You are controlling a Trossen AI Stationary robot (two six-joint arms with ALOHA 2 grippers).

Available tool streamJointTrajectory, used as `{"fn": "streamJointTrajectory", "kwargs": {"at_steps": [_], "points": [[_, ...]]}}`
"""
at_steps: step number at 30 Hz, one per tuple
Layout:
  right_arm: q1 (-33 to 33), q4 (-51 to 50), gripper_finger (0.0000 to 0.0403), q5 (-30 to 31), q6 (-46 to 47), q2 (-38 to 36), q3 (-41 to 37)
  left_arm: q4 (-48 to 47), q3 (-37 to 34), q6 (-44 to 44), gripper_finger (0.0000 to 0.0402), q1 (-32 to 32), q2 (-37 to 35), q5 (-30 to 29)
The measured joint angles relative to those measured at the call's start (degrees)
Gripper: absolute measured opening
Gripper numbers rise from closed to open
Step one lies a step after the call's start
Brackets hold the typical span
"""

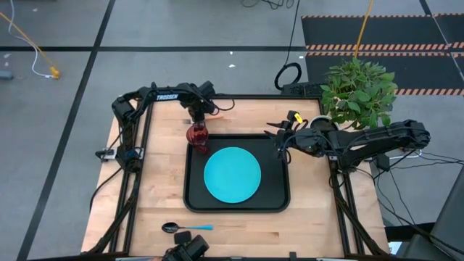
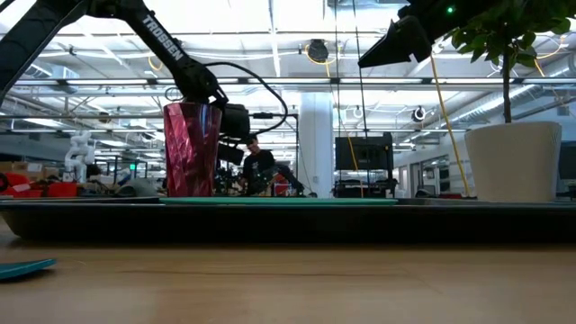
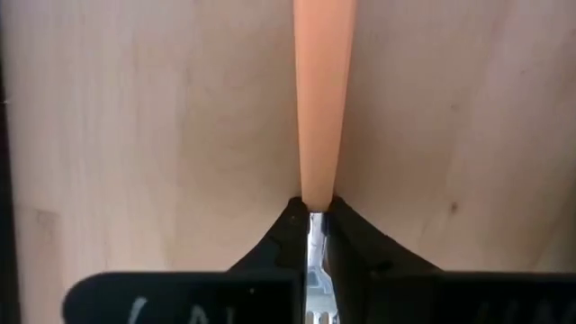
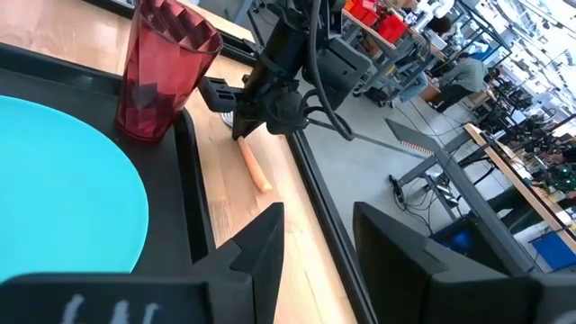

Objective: Pick and place plate/cup/fork/spoon on tray
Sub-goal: Put the orange fork to the right side of the blue plate on the black serving tray

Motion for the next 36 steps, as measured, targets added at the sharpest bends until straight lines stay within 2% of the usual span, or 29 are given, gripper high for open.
{"fn": "streamJointTrajectory", "kwargs": {"at_steps": [7, 15, 20, 24, 29, 33, 36], "points": [[-0.01, 0.02, 0.0125, 0.02, 0.00, 0.00, 0.00, -4.31, 2.40, 0.52, 0.0019, 0.32, -1.16, -9.36], [-0.02, 0.50, 0.0125, 0.02, 0.36, 0.02, 0.00, -7.44, 7.89, 2.87, 0.0019, 0.79, -8.48, -10.36], [-0.02, 0.87, 0.0125, 0.02, 0.87, 0.02, 0.00, -7.50, 9.94, 10.01, 0.0019, -1.77, -14.77, -10.36], [-0.37, 3.11, 0.0125, 0.07, 1.12, 0.02, 0.00, -6.14, 12.01, 16.60, 0.0019, -5.77, -19.28, -10.92], [-1.32, 4.22, 0.0125, 0.79, 3.95, 0.02, 0.02, -8.16, 16.64, 24.75, 0.0019, -14.31, -21.95, -11.43], [-1.44, 2.92, 0.0125, 1.79, 7.28, 0.02, 0.02, -9.27, 20.27, 27.80, 0.0019, -22.94, -21.87, -12.02], [-1.38, 2.95, 0.0125, 1.62, 9.87, -0.06, 0.02, -9.50, 21.95, 29.88, 0.0019, -29.21, -19.90, -15.75]]}}
